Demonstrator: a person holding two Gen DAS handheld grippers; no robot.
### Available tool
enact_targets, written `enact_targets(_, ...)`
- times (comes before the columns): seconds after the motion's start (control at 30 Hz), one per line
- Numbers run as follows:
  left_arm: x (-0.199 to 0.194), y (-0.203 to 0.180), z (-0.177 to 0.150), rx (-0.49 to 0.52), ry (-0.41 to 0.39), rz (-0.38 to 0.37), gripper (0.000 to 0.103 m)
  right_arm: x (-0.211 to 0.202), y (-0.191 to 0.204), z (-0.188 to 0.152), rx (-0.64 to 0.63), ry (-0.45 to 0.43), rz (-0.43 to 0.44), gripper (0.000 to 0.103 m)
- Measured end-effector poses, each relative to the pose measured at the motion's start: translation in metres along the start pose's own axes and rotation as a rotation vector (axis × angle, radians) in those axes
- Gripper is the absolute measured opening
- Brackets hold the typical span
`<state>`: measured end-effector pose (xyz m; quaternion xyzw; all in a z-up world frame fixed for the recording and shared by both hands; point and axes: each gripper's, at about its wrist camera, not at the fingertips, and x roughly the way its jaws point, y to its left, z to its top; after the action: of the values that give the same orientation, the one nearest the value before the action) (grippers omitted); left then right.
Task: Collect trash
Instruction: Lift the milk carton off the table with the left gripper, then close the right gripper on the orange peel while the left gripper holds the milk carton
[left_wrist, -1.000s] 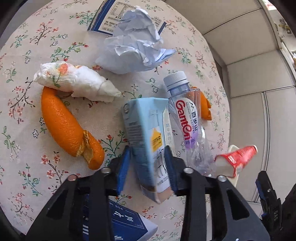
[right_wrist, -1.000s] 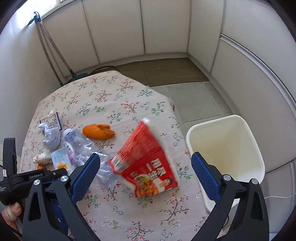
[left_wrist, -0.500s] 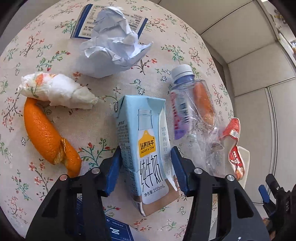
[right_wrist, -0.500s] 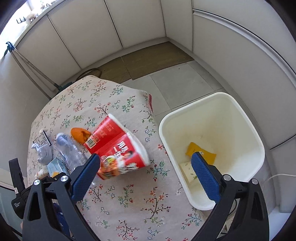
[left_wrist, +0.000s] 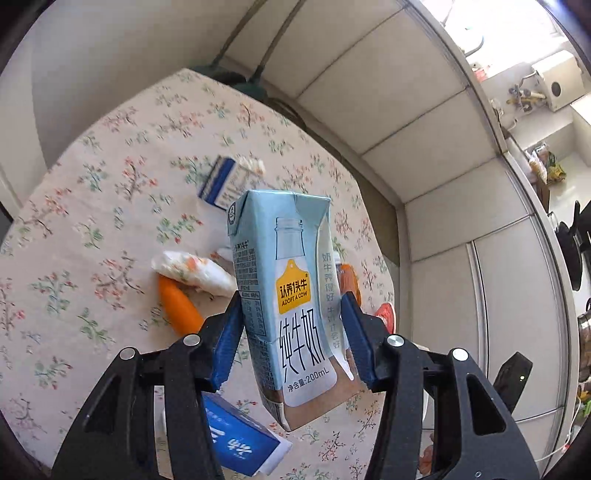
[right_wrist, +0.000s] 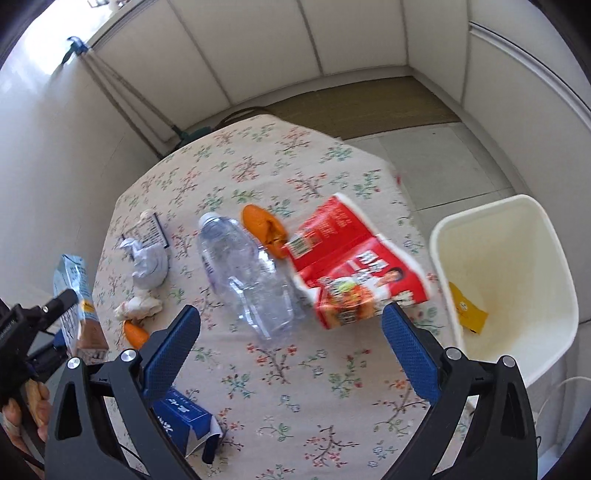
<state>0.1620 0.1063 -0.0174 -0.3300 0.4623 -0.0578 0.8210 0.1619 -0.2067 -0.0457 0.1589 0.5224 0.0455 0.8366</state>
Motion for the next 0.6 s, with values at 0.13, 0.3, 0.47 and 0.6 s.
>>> enact_targets(0.13,-0.033,0.017,0.008,0.013,-0.061,0.055,0.050,0.030,0.050,-0.009,-0.087,0.082,0.060,0.096)
enact_targets(0.3,-0.058,0.028,0.009,0.033,-0.101,0.098,0.050,0.072,0.114,-0.025,-0.222,0.168,0.097,0.095)
enact_targets(0.47,-0.072,0.035,0.013,0.064,-0.138,0.133,0.050,0.109,0.156,-0.038,-0.315,0.248,0.112,0.090)
enact_targets(0.6,-0.075,0.044,0.018,0.041,-0.135,0.116,0.050,0.127,0.176,-0.046,-0.338,0.291,0.120,0.082)
